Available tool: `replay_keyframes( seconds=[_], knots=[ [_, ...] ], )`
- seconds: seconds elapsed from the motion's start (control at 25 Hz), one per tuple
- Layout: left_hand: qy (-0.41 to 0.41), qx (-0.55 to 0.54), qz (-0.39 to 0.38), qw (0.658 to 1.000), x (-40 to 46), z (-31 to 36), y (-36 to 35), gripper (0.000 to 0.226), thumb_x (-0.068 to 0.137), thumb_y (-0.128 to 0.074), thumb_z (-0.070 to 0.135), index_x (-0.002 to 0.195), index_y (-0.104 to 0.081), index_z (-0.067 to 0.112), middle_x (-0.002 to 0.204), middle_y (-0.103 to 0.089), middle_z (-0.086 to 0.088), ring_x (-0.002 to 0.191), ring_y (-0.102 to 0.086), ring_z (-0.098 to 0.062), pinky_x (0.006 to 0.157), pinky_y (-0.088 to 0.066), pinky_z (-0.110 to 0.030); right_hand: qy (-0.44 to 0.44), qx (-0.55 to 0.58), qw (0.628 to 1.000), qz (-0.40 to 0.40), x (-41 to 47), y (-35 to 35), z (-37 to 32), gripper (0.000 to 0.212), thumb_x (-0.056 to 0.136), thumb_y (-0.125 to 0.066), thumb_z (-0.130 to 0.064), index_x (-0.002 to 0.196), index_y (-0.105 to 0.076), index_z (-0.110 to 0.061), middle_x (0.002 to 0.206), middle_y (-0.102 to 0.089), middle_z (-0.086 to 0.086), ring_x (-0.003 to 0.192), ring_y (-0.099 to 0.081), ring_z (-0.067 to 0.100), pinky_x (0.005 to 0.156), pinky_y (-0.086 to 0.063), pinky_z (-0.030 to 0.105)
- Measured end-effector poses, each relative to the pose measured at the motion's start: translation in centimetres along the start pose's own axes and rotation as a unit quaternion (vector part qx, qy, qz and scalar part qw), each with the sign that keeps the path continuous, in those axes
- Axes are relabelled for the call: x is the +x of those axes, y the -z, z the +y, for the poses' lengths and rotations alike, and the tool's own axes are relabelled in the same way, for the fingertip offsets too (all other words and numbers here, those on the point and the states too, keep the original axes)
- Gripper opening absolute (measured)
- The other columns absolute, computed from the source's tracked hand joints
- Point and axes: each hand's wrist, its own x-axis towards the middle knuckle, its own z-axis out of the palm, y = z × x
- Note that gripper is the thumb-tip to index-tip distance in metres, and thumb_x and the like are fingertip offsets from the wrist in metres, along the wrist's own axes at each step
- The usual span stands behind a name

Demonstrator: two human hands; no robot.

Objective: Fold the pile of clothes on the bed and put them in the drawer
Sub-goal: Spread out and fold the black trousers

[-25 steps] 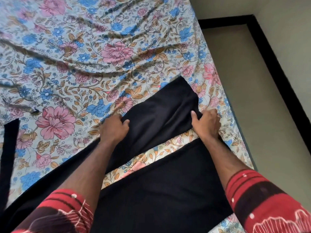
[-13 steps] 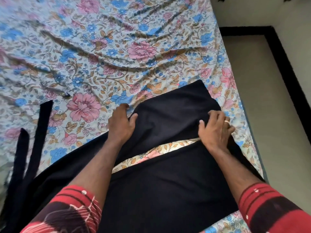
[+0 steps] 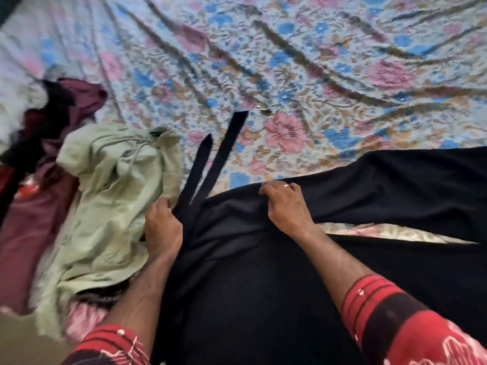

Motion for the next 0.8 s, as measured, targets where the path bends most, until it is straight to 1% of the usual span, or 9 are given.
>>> replay_keyframes(
  seconds=[0.2, 0.28, 0.36, 0.44, 0.52, 0.6, 0.68, 0.72, 0.8],
  knots=[
    [0.039, 0.002, -0.033, 0.999, -2.4, -7.5, 2.5, 0.016, 0.096, -0.062, 0.017, 0.103, -0.061, 0.003, 0.097, -0.064, -0.019, 0.092, -0.061, -0.039, 0.080, -0.051, -0.048, 0.098, 0.012, 0.993, -0.061, 2.8, -4.4, -9.7, 0.033, 0.091, -0.051, -0.004, 0.113, -0.069, -0.020, 0.132, -0.065, -0.005, 0.123, -0.058, 0.022, 0.101, -0.036, 0.043],
    [0.063, 0.029, -0.076, 0.995, -3.6, -9.0, 2.2, 0.031, 0.097, -0.062, 0.031, 0.114, -0.061, 0.005, 0.107, -0.063, -0.019, 0.102, -0.060, -0.039, 0.086, -0.050, -0.047, 0.110, -0.017, 0.987, -0.115, 2.8, -6.1, -13.5, 0.039, 0.094, -0.057, -0.020, 0.133, -0.057, -0.022, 0.144, -0.055, -0.003, 0.128, -0.055, 0.025, 0.101, -0.039, 0.048],
    [0.105, 0.037, -0.121, 0.986, -4.3, -9.6, 1.9, 0.052, 0.098, -0.055, 0.048, 0.132, -0.054, 0.008, 0.128, -0.057, -0.019, 0.120, -0.054, -0.039, 0.098, -0.046, -0.047, 0.057, -0.095, 0.977, -0.180, 2.6, -7.6, -15.6, 0.065, 0.092, -0.067, -0.041, 0.148, -0.038, -0.025, 0.143, -0.049, 0.001, 0.127, -0.054, 0.029, 0.102, -0.038, 0.056],
    [0.141, -0.002, -0.155, 0.978, -4.6, -10.5, 1.4, 0.069, 0.096, -0.051, 0.060, 0.145, -0.046, 0.012, 0.145, -0.048, -0.015, 0.133, -0.048, -0.035, 0.107, -0.042, -0.046, 0.021, -0.166, 0.970, -0.175, 2.0, -8.2, -16.6, 0.062, 0.086, -0.072, -0.046, 0.140, -0.046, -0.027, 0.131, -0.054, 0.003, 0.122, -0.055, 0.030, 0.099, -0.038, 0.059],
    [0.145, -0.048, -0.175, 0.973, -4.7, -11.4, 1.2, 0.079, 0.090, -0.053, 0.068, 0.148, -0.043, 0.017, 0.150, -0.048, -0.009, 0.137, -0.046, -0.031, 0.110, -0.042, -0.046, 0.040, -0.204, 0.971, -0.118, 0.9, -8.2, -17.0, 0.056, 0.079, -0.075, -0.039, 0.130, -0.054, -0.030, 0.128, -0.051, 0.003, 0.121, -0.051, 0.031, 0.095, -0.038, 0.057],
    [0.107, -0.065, -0.194, 0.973, -5.2, -12.0, 1.1, 0.065, 0.089, -0.060, 0.064, 0.139, -0.052, 0.023, 0.138, -0.054, -0.005, 0.132, -0.049, -0.027, 0.106, -0.043, -0.043, 0.112, -0.207, 0.965, -0.113, 0.7, -8.0, -17.3, 0.073, 0.073, -0.074, -0.026, 0.139, -0.044, -0.035, 0.143, -0.037, 0.003, 0.131, -0.041, 0.032, 0.098, -0.037, 0.059],
    [0.065, -0.054, -0.204, 0.975, -5.6, -12.1, 1.0, 0.049, 0.092, -0.066, 0.049, 0.134, -0.058, 0.025, 0.131, -0.051, -0.002, 0.128, -0.048, -0.025, 0.104, -0.041, -0.042, 0.206, -0.213, 0.940, -0.170, 1.9, -7.8, -18.3, 0.082, 0.075, -0.071, -0.020, 0.146, -0.037, -0.042, 0.158, -0.021, 0.002, 0.142, -0.027, 0.033, 0.106, -0.032, 0.061],
    [0.058, -0.060, -0.199, 0.976, -5.8, -12.1, 1.0, 0.046, 0.093, -0.068, 0.044, 0.134, -0.059, 0.025, 0.130, -0.050, -0.002, 0.128, -0.047, -0.024, 0.106, -0.039, -0.042, 0.235, -0.228, 0.924, -0.199, 2.6, -7.7, -19.0, 0.075, 0.077, -0.069, -0.020, 0.143, -0.043, -0.043, 0.161, -0.017, 0.003, 0.145, -0.021, 0.033, 0.108, -0.029, 0.061],
    [0.076, -0.124, -0.156, 0.977, -6.0, -11.7, 1.2, 0.039, 0.095, -0.067, 0.035, 0.131, -0.062, 0.022, 0.130, -0.052, -0.003, 0.126, -0.048, -0.023, 0.108, -0.038, -0.045, 0.259, -0.232, 0.917, -0.193, 3.7, -6.9, -19.8, 0.053, 0.076, -0.068, -0.026, 0.127, -0.062, -0.037, 0.159, -0.025, 0.001, 0.146, -0.023, 0.030, 0.108, -0.028, 0.061]
  ],
)
